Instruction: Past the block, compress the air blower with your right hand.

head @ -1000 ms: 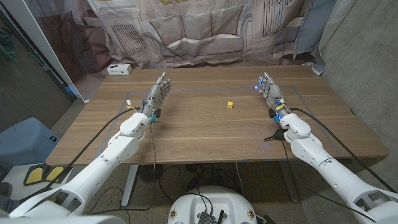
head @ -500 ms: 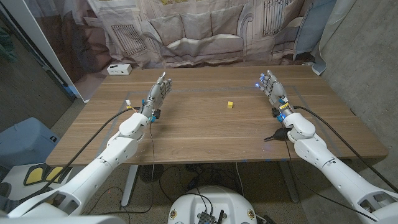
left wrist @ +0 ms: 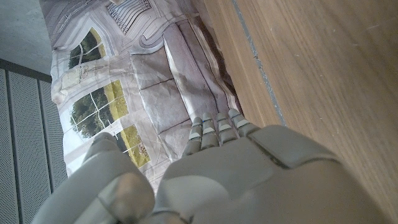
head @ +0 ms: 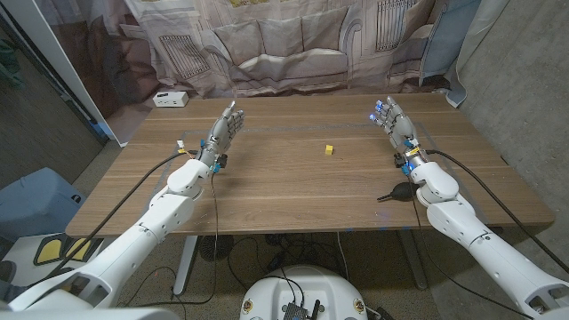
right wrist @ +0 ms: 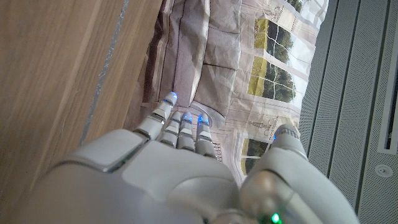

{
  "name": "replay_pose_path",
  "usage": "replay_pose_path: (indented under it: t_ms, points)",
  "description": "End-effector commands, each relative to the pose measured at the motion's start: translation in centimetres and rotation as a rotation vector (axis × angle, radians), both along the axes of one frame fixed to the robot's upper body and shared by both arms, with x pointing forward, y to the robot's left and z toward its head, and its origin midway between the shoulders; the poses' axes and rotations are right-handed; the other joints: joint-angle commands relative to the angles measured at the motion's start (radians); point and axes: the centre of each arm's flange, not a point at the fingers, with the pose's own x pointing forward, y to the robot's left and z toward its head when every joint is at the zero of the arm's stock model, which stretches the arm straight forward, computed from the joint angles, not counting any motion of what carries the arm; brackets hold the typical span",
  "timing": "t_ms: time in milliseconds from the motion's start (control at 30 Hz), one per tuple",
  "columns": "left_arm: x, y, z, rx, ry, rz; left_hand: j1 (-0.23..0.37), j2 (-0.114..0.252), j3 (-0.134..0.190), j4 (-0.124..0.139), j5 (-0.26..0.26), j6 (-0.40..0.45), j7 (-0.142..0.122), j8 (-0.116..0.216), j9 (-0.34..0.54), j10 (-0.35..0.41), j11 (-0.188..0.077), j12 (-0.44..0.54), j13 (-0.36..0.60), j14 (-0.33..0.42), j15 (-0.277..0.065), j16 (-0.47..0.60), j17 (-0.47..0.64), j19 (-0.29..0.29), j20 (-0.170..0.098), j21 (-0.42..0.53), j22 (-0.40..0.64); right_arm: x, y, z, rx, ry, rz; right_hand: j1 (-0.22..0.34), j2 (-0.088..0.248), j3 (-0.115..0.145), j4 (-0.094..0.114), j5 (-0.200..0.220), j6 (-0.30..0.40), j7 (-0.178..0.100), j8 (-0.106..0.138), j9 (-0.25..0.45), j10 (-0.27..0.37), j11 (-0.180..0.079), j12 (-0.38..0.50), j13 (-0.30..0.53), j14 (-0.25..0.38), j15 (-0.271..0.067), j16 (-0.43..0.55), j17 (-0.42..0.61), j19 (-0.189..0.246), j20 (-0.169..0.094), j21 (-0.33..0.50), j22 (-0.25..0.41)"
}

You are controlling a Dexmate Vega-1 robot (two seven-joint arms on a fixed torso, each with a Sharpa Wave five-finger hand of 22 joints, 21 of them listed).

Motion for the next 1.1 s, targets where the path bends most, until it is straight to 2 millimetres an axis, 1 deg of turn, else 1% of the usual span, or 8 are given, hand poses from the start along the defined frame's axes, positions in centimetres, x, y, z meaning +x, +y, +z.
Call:
replay_pose_path:
  t_ms: [33,200,400,467,533,633,967,1100]
  points:
    - [-0.1,0.4,0.2,-0.007,0.002,0.017,0.012,0.001,0.000,-0.009,0.003,0.026,-0.005,0.005,0.004,0.024,-0.009,0.006,0.001,0.022,-0.012,0.005,0.004,0.041,-0.004,0.001,0.003,-1.5,-0.5,-0.3,-0.032,-0.013,-0.004,0.012,0.004,0.002,-0.005,0.006,-0.001,0.000,0.005,0.004,0.007,0.000,0.000,0.003,0.008,-0.001,0.002,0.001,0.014,-0.004,0.000,0.002]
    - [-0.2,0.4,0.3,-0.007,0.011,0.022,0.013,0.001,0.000,-0.011,0.003,0.035,-0.008,0.006,0.004,0.031,-0.011,0.007,0.000,0.027,-0.012,0.004,0.004,0.046,-0.004,-0.001,0.003,-2.1,-1.0,-0.6,-0.050,-0.005,-0.016,0.014,0.018,0.006,-0.003,0.005,0.010,0.000,0.007,0.005,0.045,0.009,0.010,0.004,0.047,0.002,0.016,0.006,0.038,-0.005,0.002,0.003]
    - [-0.6,0.1,0.3,-0.003,0.008,0.030,0.014,0.002,0.000,-0.012,0.002,0.038,-0.010,0.005,0.004,0.032,-0.009,0.006,-0.001,0.028,-0.011,0.002,0.004,0.040,0.001,-0.007,0.003,-2.5,-1.4,-0.8,-0.049,-0.011,-0.004,0.015,0.020,0.007,-0.004,0.004,0.014,-0.001,0.007,0.005,0.050,0.015,0.010,0.005,0.049,0.003,0.016,0.007,0.043,-0.002,0.002,0.003]
    - [-0.6,0.0,0.2,-0.002,0.010,0.029,0.015,0.003,0.000,-0.012,0.002,0.039,-0.010,0.004,0.004,0.030,-0.006,0.005,-0.001,0.028,-0.011,0.002,0.004,0.040,0.002,-0.009,0.003,-2.6,-1.6,-0.9,-0.034,-0.028,0.001,0.017,0.020,0.007,-0.005,0.004,0.014,-0.002,0.006,0.005,0.053,0.012,0.010,0.005,0.049,0.003,0.016,0.007,0.047,-0.002,0.002,0.003]
    - [-0.6,0.0,0.2,0.000,0.011,0.027,0.015,0.004,0.000,-0.013,0.002,0.045,-0.010,0.006,0.004,0.032,-0.006,0.005,-0.001,0.029,-0.010,0.001,0.004,0.041,0.002,-0.010,0.003,-2.6,-1.8,-1.0,-0.038,-0.032,0.003,0.029,0.029,0.013,-0.010,0.003,0.026,-0.002,0.010,0.007,0.068,0.010,0.013,0.007,0.072,-0.002,0.022,0.008,0.076,-0.003,0.009,0.003]
    - [-0.6,-0.1,0.4,-0.003,0.008,0.026,0.016,0.004,0.000,-0.013,0.002,0.046,-0.011,0.005,0.005,0.033,-0.007,0.005,-0.001,0.031,-0.009,0.001,0.004,0.041,0.004,-0.011,0.003,-2.9,-2.2,-1.1,-0.044,-0.032,0.003,0.033,0.031,0.015,-0.012,0.003,0.028,0.000,0.010,0.007,0.073,0.012,0.014,0.007,0.078,-0.002,0.024,0.007,0.087,-0.003,0.011,0.003]
    - [-0.7,-0.7,0.6,0.016,0.006,0.022,0.017,0.006,0.001,-0.015,0.002,0.050,-0.012,0.004,0.005,0.038,-0.006,0.005,-0.002,0.033,-0.008,0.000,0.004,0.041,0.007,-0.016,0.003,-4.7,-3.1,-2.0,-0.033,-0.028,-0.008,0.036,0.027,0.014,-0.015,0.002,0.042,0.002,0.013,0.008,0.081,0.012,0.014,0.009,0.077,0.002,0.020,0.007,0.086,0.002,0.005,0.002]
    - [-0.6,-1.0,0.4,0.019,0.007,0.017,0.018,0.007,0.001,-0.016,0.001,0.055,-0.012,0.004,0.005,0.041,-0.006,0.006,-0.002,0.037,-0.007,0.001,0.004,0.042,0.009,-0.018,0.003,-5.5,-3.3,-2.2,-0.042,-0.028,-0.013,0.036,0.026,0.013,-0.015,0.001,0.059,0.005,0.019,0.009,0.093,0.023,0.017,0.010,0.078,0.004,0.019,0.007,0.084,0.007,0.001,0.002]
